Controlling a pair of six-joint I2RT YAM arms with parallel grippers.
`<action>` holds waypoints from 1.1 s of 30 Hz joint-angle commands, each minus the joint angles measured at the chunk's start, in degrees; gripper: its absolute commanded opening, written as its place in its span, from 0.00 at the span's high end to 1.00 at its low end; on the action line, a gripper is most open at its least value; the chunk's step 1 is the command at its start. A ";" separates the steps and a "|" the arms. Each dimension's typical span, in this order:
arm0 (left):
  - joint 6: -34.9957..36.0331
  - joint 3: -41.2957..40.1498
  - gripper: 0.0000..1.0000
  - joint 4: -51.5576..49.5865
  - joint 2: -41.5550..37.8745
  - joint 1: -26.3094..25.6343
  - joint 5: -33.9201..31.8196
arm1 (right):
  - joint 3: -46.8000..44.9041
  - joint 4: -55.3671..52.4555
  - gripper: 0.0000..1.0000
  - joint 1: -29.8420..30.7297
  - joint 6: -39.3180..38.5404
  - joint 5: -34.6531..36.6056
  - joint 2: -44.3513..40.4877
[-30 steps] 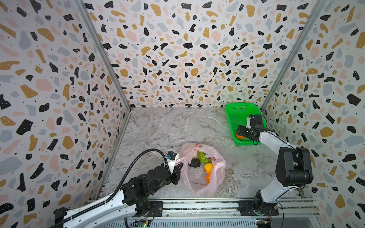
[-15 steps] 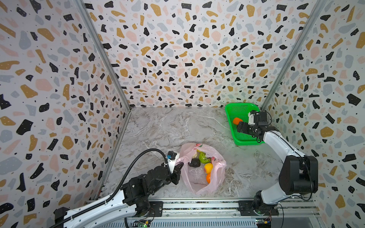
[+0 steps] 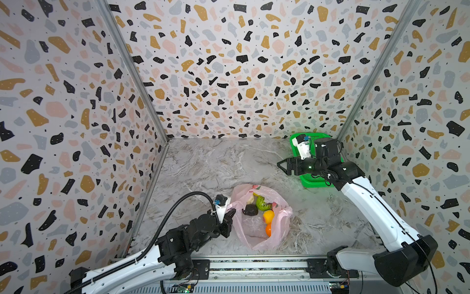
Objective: Untie the knot of the plastic bag and take out the fruit
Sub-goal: Pick up the fruit from the plastic bag.
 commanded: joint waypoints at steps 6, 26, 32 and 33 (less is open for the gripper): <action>1.60 1.16 1.00 2.45 -0.05 -0.38 -0.89 | 7.03 -11.39 0.09 10.76 -1.25 0.76 3.87; -1.01 1.94 1.00 0.39 -1.18 -0.37 -3.75 | -8.06 -6.72 0.09 28.39 0.95 4.79 3.40; -2.62 0.47 1.00 1.54 -1.31 -0.46 -3.19 | -19.26 5.58 0.10 30.89 4.56 9.64 2.11; -2.62 0.38 1.00 1.64 -1.19 -0.39 -3.02 | -19.79 6.58 0.11 31.22 4.91 10.75 2.78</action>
